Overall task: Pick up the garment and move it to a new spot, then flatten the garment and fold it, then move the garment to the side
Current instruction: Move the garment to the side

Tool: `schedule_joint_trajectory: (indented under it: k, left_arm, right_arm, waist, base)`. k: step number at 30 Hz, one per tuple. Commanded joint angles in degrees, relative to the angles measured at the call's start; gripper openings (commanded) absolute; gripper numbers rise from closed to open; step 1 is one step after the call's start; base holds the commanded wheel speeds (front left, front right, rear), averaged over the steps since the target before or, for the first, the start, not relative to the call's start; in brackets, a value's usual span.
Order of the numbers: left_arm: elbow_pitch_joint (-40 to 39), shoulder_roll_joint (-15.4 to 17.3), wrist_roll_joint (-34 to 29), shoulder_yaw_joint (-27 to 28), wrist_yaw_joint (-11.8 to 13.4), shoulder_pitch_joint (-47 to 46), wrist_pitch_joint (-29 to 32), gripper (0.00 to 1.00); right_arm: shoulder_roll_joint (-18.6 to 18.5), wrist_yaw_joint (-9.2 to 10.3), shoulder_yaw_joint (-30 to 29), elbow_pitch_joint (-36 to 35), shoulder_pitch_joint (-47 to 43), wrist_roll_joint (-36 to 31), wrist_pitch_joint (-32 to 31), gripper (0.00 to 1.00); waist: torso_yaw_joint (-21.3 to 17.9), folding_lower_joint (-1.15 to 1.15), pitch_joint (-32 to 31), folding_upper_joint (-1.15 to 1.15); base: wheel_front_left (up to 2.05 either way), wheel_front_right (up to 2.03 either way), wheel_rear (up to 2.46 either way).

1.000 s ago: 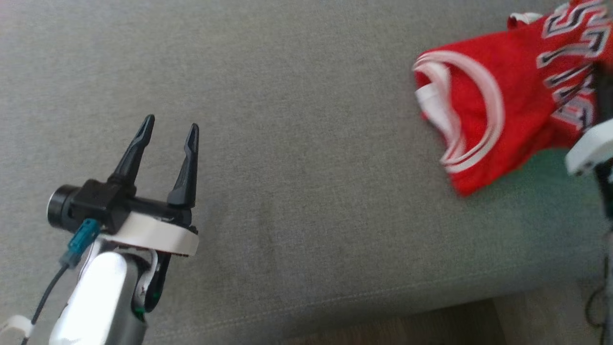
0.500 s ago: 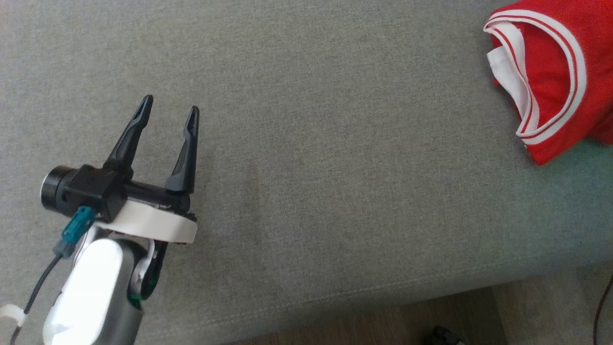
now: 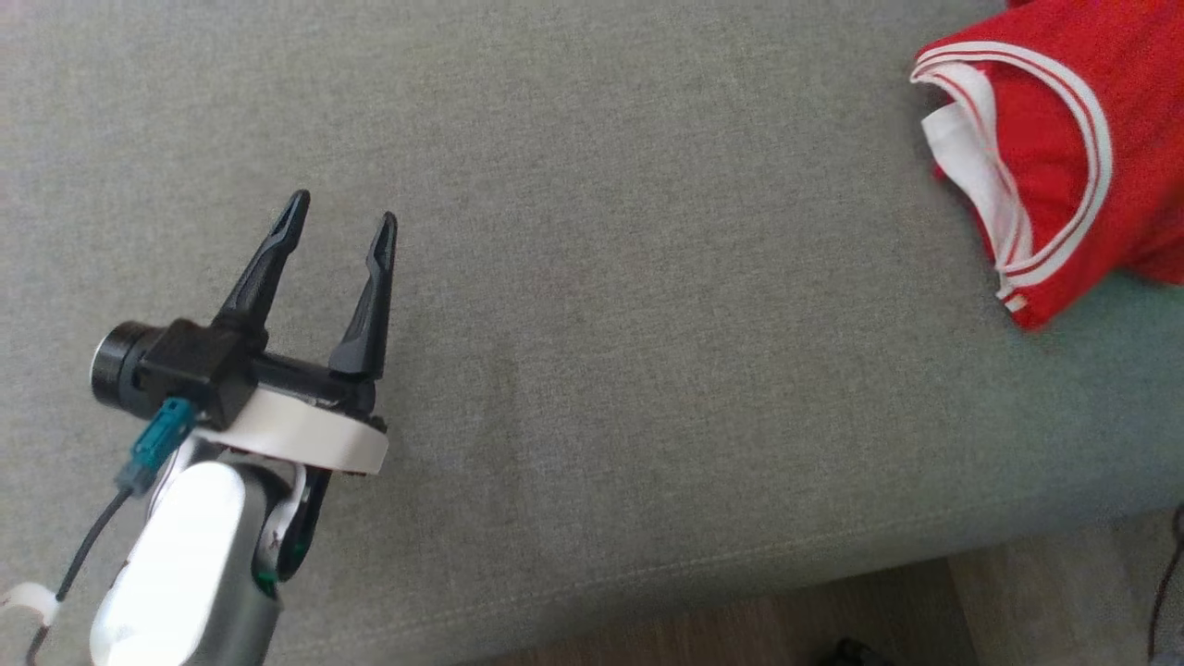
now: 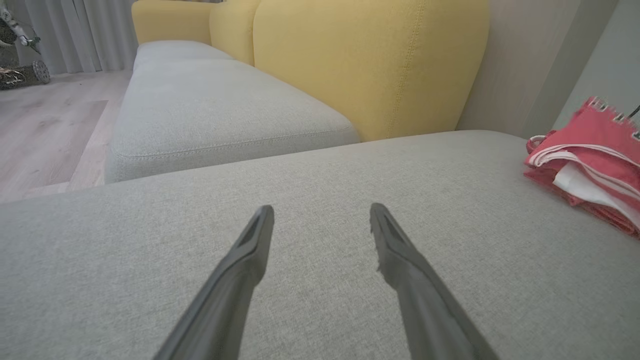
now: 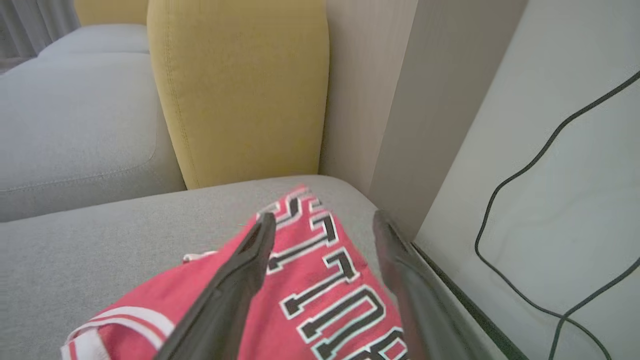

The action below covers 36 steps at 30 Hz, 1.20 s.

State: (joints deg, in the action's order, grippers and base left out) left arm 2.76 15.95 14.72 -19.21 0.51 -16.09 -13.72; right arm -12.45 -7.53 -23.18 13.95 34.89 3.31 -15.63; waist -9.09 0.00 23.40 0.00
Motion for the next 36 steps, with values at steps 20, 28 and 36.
schedule_joint_trajectory:
  k: [20, 28, 36]
  left_arm:
    - [0.7, -0.3, 3.4, 5.7, 4.0, 6.1, -1.1, 1.0]
    - [0.7, 0.5, 3.5, 6.0, 4.9, 10.2, -1.0, 1.0]
    - [0.2, 1.3, 3.4, 5.3, 5.7, 14.2, 0.3, 1.0]
  right_arm:
    - [9.5, 0.04, 18.3, -19.2, -23.5, 4.2, 10.5, 1.0]
    - [9.6, 0.04, 22.2, -16.4, -27.7, 5.7, 13.5, 1.0]
    - [9.6, 0.04, 22.3, -15.8, -32.4, 6.0, 13.7, 1.0]
  waist:
    - [7.4, 0.0, -12.1, 0.0]
    - [11.3, 0.0, -17.3, 0.0]
    - [12.1, 0.0, -21.1, 0.0]
  base:
    - [0.0, 0.0, 0.0]
    - [0.0, 0.0, 0.0]
    - [0.0, 0.0, 0.0]
